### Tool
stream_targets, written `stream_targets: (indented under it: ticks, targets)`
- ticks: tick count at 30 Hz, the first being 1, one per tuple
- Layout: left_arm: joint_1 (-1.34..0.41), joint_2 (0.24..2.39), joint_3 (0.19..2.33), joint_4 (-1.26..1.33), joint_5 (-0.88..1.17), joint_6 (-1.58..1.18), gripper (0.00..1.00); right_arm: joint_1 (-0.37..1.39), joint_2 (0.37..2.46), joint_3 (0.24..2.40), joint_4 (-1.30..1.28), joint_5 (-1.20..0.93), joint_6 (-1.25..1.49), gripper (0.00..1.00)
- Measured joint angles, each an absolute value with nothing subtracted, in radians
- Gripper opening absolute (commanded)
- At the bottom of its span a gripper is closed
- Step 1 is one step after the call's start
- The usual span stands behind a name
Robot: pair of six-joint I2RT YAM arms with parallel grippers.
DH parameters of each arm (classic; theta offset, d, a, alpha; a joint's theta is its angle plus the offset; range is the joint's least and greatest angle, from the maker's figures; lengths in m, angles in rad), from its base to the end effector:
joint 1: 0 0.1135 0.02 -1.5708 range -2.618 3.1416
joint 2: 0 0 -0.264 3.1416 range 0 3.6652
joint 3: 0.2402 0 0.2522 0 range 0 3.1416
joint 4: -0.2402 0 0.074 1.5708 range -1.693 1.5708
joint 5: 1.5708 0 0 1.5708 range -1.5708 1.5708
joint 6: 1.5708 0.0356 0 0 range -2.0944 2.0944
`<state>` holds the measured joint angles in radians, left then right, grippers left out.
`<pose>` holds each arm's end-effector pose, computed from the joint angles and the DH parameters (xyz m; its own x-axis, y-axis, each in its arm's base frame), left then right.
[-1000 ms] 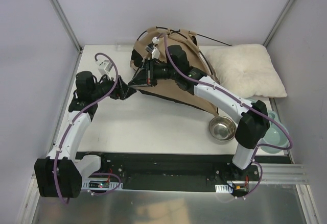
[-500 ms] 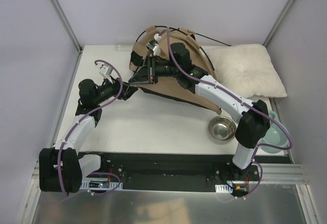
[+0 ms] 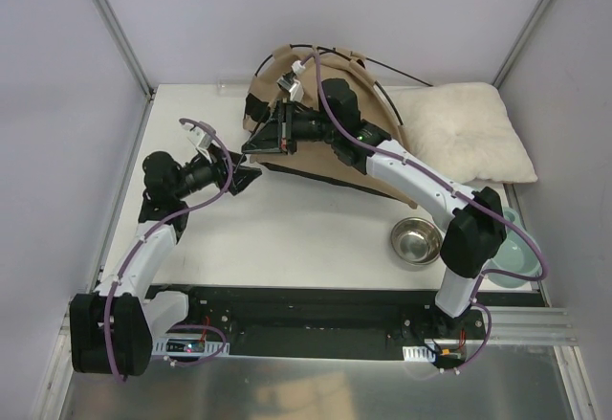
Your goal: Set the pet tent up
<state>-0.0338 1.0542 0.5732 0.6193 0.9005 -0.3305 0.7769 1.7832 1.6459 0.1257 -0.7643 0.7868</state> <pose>0.2287 -0.0356 0.2962 -0.1282 -0.1974 -0.9719 0.7983 0.5609 -0.2192 0.2867 0.3164 0.3963 -0.7136 0.0152 -0.7004 -0.6999 0.0267 0.7137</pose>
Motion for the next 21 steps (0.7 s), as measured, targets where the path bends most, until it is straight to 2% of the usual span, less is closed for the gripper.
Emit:
stream_targets:
  ticks: [9,21]
  targets:
    - [-0.041,0.980,0.587,0.410,0.940,-0.181,0.70,0.771,1.784,1.646,0.130,-0.759,0.801,0.00]
    - [-0.086,1.006,0.587,0.504,0.816,-0.186,0.67,0.770,1.784,1.646,0.140,-0.747,0.809,0.00]
